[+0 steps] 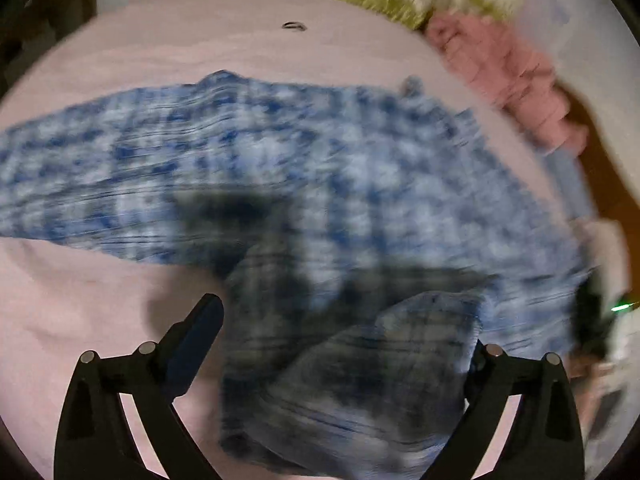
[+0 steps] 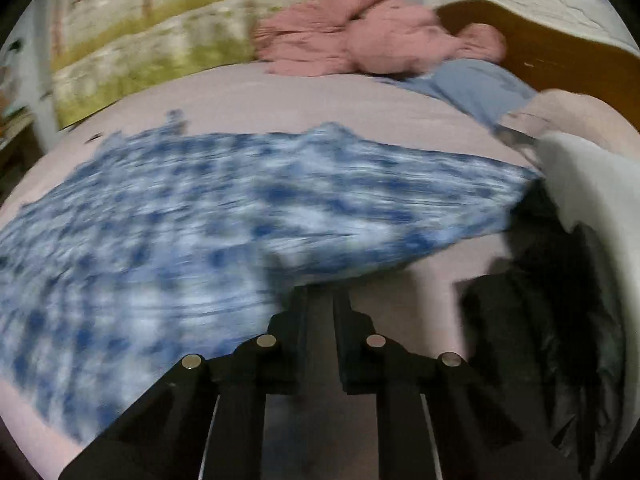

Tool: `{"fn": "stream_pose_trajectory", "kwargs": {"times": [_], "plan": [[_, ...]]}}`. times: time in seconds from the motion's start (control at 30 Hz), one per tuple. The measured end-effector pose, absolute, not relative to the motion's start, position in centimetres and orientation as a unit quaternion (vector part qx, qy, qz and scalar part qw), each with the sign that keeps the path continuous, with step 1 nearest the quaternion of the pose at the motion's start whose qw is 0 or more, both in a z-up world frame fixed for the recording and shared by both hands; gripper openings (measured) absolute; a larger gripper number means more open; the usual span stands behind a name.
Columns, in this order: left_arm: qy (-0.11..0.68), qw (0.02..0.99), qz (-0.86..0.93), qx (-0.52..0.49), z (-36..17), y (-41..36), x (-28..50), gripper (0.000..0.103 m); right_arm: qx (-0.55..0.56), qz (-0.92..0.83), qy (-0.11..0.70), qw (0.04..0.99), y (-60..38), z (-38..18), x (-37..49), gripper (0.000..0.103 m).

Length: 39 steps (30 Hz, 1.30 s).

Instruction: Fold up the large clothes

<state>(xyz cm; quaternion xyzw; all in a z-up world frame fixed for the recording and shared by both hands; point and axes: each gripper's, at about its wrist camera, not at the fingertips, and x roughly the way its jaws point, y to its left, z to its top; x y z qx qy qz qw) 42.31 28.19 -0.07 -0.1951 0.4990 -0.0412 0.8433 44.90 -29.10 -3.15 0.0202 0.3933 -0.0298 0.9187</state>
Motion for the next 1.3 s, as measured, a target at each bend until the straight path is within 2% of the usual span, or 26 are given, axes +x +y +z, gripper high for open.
{"fn": "stream_pose_trajectory", "kwargs": {"times": [0.07, 0.3, 0.37, 0.4, 0.43, 0.5, 0.67, 0.7, 0.73, 0.77, 0.8, 0.83, 0.97, 1.03, 1.17, 1.2, 1.27, 1.3], "plan": [[0.481, 0.847, -0.068, -0.219, 1.0, 28.7, 41.8, 0.098, 0.055, -0.009, 0.409, 0.911, -30.2, -3.8, 45.1, 0.009], [0.389, 0.895, -0.075, -0.205, 5.1, 29.6, 39.0, 0.099, 0.083, 0.042, 0.360, 0.928, -29.8, -2.2, 41.1, 0.010], [0.384, 0.903, -0.061, -0.184, 5.3, 29.5, 37.7, 0.100, 0.096, 0.058, 0.353, 0.929, -29.3, -1.6, 39.6, 0.021], [0.385, 0.906, -0.056, -0.168, 5.1, 29.2, 36.9, 0.100, 0.099, 0.065, 0.353, 0.928, -29.1, -1.5, 39.1, 0.040], [0.384, 0.909, -0.051, -0.154, 4.6, 28.8, 36.0, 0.102, 0.100, 0.073, 0.353, 0.928, -29.0, -1.4, 38.5, 0.062], [0.393, 0.909, -0.042, -0.134, 2.8, 28.2, 34.6, 0.102, 0.101, 0.082, 0.348, 0.929, -28.7, -1.5, 37.2, 0.068], [0.419, 0.895, -0.036, -0.150, -2.5, 27.5, 33.6, 0.101, 0.113, 0.069, 0.377, 0.917, -29.1, -3.9, 36.6, 0.068], [0.415, 0.894, -0.041, -0.161, -3.2, 27.6, 33.5, 0.087, 0.125, 0.071, 0.385, 0.912, -29.3, -4.4, 36.8, 0.068], [0.412, 0.893, -0.046, -0.173, -3.7, 27.7, 33.4, 0.052, 0.135, 0.075, 0.386, 0.909, -29.6, -4.6, 36.9, 0.067], [0.412, 0.892, -0.049, -0.180, -4.1, 27.9, 33.2, 0.027, 0.144, 0.085, 0.383, 0.908, -29.8, -4.7, 36.8, 0.063], [0.412, 0.891, -0.051, -0.184, -4.3, 28.1, 33.1, 0.003, 0.151, 0.100, 0.378, 0.908, -29.9, -4.6, 36.7, 0.032], [0.396, 0.899, -0.045, -0.182, -4.2, 28.2, 32.8, 0.001, 0.148, 0.102, 0.378, 0.908, -29.9, -4.5, 36.6, 0.005], [0.339, 0.916, -0.049, -0.211, -2.0, 30.5, 30.5, 0.001, 0.116, 0.078, 0.343, 0.929, -30.0, -3.0, 35.0, 0.005], [0.341, 0.908, -0.071, -0.231, -1.1, 31.6, 29.8, 0.001, 0.113, 0.065, 0.327, 0.936, -30.3, -1.7, 33.7, 0.004], [0.384, 0.906, -0.048, -0.173, -0.9, 30.4, 29.3, 0.002, 0.095, 0.056, 0.340, 0.934, -30.1, -0.7, 32.7, 0.004], [0.389, 0.909, -0.034, -0.146, -1.1, 29.7, 29.3, 0.006, 0.078, 0.046, 0.346, 0.934, -29.7, -0.9, 32.7, 0.004], [0.384, 0.920, 0.009, -0.080, -1.4, 28.4, 29.1, 0.025, 0.054, 0.028, 0.353, 0.934, -29.4, -1.6, 32.7, 0.004], [0.370, 0.927, 0.031, -0.058, -1.4, 28.0, 28.8, 0.048, 0.046, 0.019, 0.352, 0.935, -29.4, -1.8, 32.6, 0.005]]}}
